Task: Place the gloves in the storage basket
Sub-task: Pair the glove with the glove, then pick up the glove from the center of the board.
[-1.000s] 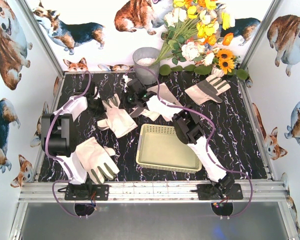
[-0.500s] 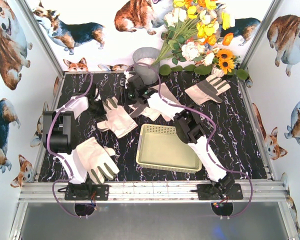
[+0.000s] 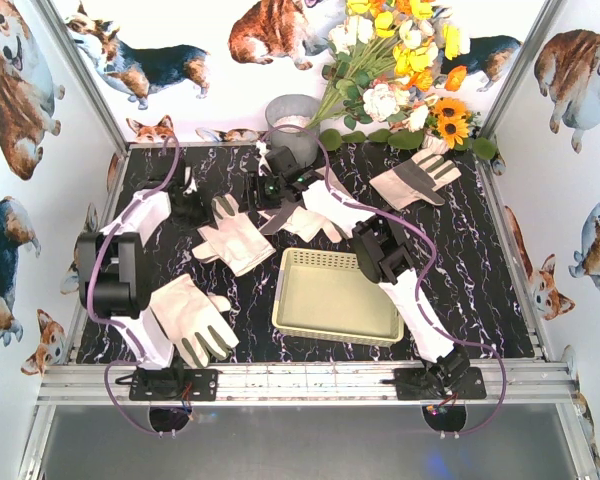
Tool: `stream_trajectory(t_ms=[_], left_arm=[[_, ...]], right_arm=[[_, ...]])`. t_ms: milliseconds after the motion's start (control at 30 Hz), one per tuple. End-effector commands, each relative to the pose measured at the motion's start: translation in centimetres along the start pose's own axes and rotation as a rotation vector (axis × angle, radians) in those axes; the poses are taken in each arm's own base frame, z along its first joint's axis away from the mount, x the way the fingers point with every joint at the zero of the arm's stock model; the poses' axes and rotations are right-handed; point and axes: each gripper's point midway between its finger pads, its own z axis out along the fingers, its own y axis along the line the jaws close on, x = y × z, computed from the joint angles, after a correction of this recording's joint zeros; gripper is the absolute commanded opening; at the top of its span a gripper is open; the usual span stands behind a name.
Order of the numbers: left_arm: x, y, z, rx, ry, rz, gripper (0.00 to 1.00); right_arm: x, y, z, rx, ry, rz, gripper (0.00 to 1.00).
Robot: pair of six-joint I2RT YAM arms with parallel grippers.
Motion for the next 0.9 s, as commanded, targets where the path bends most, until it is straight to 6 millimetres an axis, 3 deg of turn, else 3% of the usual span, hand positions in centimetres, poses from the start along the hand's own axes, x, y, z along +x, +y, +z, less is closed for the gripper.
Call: stream_trajectory(t_ms=[0,300,500,667,867], left_arm=[[-1.8,-0.1,-1.8,0.064,-0.071,-0.017,0.58],[-2.4,0.0,-0.1,0.207,-0.042,-0.084,0.62],[-1.7,1.0,1.9,0.208,0.009,-0.071,0.62],[-0.7,2.1,3.3,0.178,0.056,-0.063,0.6],[0.5,2.4,4.6,0.185,0.104,-0.046,0.49]], right_arm=[[-2.6,3.6,-2.4,-0.107,-0.027,0.002,0.6],[-1.2,2.0,-0.4,-0.139,0.029,0.086,0.63],[-0.3,1.2,1.1,-0.156,0.057,0.123,0.67],[0.6,0.3,2.0,-0.144,0.076,0.146,0.68],[1.9,-0.2,2.8,-0.157,0.113,0.182,0.7]])
